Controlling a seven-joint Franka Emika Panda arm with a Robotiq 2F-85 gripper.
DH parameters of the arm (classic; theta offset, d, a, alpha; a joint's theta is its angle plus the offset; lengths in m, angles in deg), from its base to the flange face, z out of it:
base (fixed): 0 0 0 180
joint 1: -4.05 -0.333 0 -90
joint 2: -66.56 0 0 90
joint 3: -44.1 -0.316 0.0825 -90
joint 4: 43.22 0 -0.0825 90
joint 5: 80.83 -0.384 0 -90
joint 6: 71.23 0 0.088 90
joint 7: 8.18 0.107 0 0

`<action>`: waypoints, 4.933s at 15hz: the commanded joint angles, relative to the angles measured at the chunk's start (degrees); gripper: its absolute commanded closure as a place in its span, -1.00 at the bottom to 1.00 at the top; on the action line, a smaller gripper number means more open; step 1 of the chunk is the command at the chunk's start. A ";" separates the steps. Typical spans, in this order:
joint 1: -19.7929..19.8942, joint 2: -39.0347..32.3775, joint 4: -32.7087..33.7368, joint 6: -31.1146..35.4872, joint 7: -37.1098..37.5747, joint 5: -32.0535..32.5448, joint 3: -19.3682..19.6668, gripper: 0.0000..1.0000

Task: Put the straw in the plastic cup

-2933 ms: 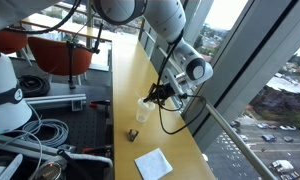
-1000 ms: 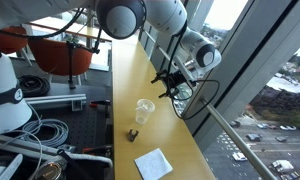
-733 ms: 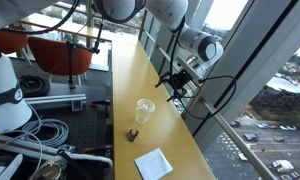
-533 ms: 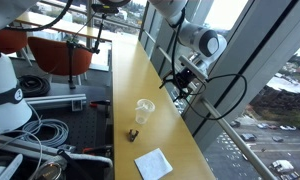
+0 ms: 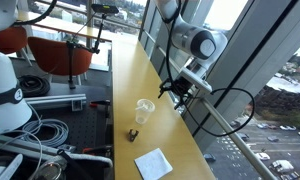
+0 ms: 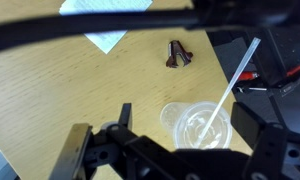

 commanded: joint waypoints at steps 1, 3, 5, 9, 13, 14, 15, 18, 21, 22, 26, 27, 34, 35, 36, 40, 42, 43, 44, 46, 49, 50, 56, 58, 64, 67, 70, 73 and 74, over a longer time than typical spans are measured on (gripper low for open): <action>-0.14 5.24 -10.52 7.76 -8.42 1.01 -1.02 -1.00; -1.06 6.27 -13.78 11.22 -12.27 1.19 -1.52 -1.00; -1.59 3.57 -10.38 9.09 -10.46 -0.31 -0.37 -1.00; -2.11 4.47 -11.92 9.95 -11.69 -0.25 -0.58 -1.00; -1.34 4.43 -11.85 9.00 -19.66 0.61 -1.58 -1.00; -1.65 5.65 -13.55 10.57 -22.28 1.93 -1.54 -1.00; -1.83 6.33 -14.31 10.39 -24.83 2.12 -1.63 -1.00; -3.09 8.29 -16.90 9.49 -31.01 4.57 -1.43 -1.00; -3.97 12.89 -23.98 11.96 -36.17 7.96 -1.23 -1.00; -4.20 14.47 -25.96 12.49 -37.81 9.30 -1.18 -1.00; -4.12 20.45 -33.41 15.82 -43.97 13.07 -0.87 -1.00; -3.95 21.50 -35.02 17.04 -46.07 13.44 -0.77 -1.00; -2.82 22.87 -42.14 31.01 -58.95 12.66 1.03 -1.00; -2.81 23.03 -42.66 32.32 -59.66 12.52 1.31 -1.00; -2.74 23.29 -43.25 33.33 -60.48 12.35 1.59 -1.00; -2.85 24.28 -44.97 35.46 -61.60 11.65 1.82 -1.00; -2.87 25.27 -46.22 36.38 -61.98 11.31 1.74 -1.00; -2.81 26.46 -47.45 36.87 -62.24 11.10 1.76 -1.00; -2.82 26.86 -47.88 37.14 -62.44 10.99 1.81 -1.00; -2.73 27.73 -48.66 37.69 -62.96 10.75 2.07 -1.00; -2.65 28.53 -49.33 38.55 -63.71 10.27 2.49 -1.00; -2.63 28.38 -49.32 39.03 -63.71 10.48 2.74 -1.00; -3.12 25.66 -47.81 39.51 -62.60 11.21 3.19 -1.00; -3.22 24.92 -47.50 39.48 -62.36 11.37 3.12 -1.00; -3.45 23.30 -46.98 41.05 -61.69 12.19 3.03 -1.00; -3.62 22.81 -46.43 42.54 -61.44 12.40 2.95 -1.00; -3.47 22.21 -46.01 43.75 -61.83 12.09 3.03 -1.00; -3.46 22.09 -45.76 43.42 -62.08 11.30 2.74 -1.00; -3.52 21.89 -45.50 43.31 -61.99 11.12 2.64 -1.00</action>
